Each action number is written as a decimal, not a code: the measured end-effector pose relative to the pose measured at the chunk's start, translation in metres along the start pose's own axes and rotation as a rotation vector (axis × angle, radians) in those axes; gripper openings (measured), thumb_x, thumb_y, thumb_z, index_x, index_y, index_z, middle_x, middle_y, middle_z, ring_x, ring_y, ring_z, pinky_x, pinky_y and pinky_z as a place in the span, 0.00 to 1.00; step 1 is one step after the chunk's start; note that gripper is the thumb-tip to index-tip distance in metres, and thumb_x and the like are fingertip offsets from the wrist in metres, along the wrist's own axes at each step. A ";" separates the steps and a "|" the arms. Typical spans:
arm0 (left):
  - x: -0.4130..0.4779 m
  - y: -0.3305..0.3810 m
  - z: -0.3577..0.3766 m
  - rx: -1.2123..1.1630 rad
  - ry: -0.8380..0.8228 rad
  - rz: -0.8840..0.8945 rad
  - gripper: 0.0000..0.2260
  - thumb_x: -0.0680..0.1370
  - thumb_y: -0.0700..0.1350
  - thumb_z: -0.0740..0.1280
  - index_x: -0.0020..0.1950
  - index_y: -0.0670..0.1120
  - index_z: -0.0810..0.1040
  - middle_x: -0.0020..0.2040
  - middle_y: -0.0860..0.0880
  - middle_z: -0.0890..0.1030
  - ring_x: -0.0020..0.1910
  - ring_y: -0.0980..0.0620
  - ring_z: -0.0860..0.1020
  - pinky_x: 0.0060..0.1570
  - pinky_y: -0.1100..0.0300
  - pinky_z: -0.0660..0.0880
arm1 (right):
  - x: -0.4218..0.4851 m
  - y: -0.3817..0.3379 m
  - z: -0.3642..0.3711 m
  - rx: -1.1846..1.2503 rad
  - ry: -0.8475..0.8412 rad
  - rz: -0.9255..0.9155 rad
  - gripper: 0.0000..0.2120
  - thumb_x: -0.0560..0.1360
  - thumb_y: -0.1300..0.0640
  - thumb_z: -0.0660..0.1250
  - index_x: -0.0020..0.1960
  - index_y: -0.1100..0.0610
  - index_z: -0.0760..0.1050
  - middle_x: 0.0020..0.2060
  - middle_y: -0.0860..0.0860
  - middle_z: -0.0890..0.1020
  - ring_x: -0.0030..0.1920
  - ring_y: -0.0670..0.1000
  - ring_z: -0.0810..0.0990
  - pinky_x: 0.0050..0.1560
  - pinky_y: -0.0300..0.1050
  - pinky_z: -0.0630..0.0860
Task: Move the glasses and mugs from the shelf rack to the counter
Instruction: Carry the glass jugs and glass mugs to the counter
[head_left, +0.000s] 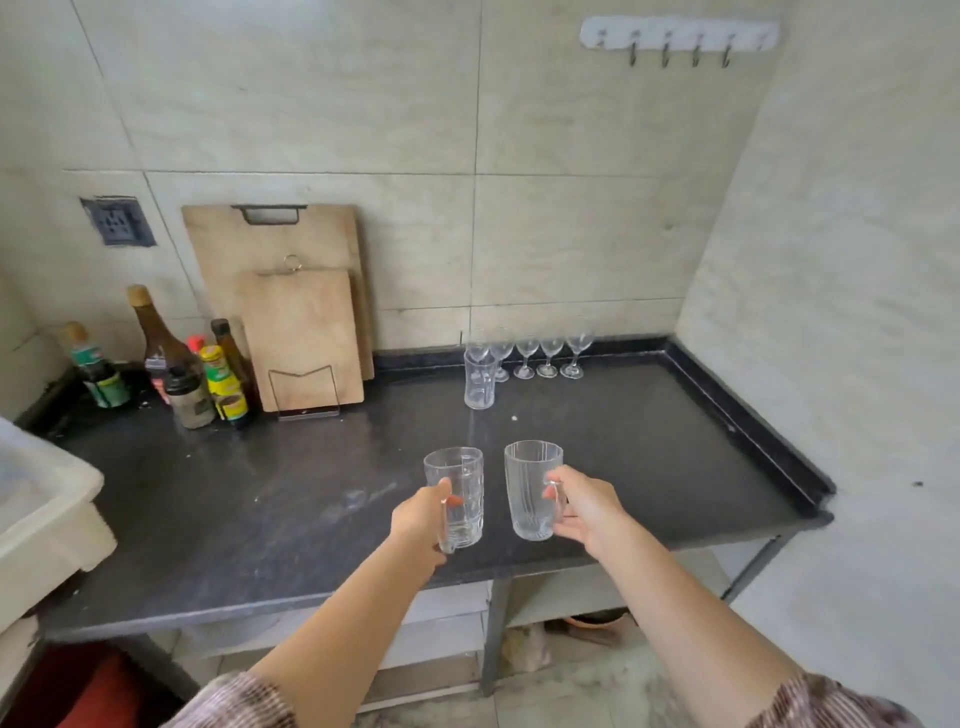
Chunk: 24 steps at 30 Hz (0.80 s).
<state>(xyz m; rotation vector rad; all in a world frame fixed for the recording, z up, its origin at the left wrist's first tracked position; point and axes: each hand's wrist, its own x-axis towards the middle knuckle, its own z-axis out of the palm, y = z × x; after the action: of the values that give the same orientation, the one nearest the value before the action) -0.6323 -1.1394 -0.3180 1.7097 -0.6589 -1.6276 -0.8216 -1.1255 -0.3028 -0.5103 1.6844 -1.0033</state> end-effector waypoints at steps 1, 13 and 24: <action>0.012 0.006 0.010 0.005 -0.012 -0.007 0.15 0.78 0.51 0.64 0.52 0.41 0.80 0.50 0.42 0.76 0.50 0.39 0.76 0.47 0.51 0.71 | 0.014 -0.006 -0.003 0.006 0.007 0.004 0.07 0.73 0.58 0.68 0.42 0.62 0.79 0.38 0.55 0.80 0.44 0.56 0.79 0.41 0.48 0.79; 0.151 0.083 0.154 -0.030 -0.010 -0.063 0.14 0.77 0.51 0.66 0.50 0.40 0.80 0.51 0.42 0.75 0.48 0.42 0.73 0.42 0.52 0.71 | 0.212 -0.099 -0.035 -0.055 -0.029 0.085 0.09 0.74 0.56 0.67 0.43 0.63 0.80 0.51 0.59 0.81 0.56 0.60 0.80 0.58 0.55 0.78; 0.250 0.122 0.238 -0.150 0.117 -0.076 0.11 0.75 0.53 0.67 0.44 0.46 0.82 0.36 0.51 0.71 0.35 0.53 0.69 0.48 0.55 0.71 | 0.350 -0.146 -0.030 -0.025 -0.060 0.169 0.09 0.75 0.55 0.69 0.41 0.61 0.81 0.55 0.57 0.79 0.57 0.57 0.79 0.46 0.45 0.77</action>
<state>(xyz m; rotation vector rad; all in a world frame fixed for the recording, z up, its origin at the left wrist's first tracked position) -0.8342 -1.4376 -0.3848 1.7228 -0.4098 -1.5725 -0.9922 -1.4571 -0.3791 -0.4032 1.6586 -0.8374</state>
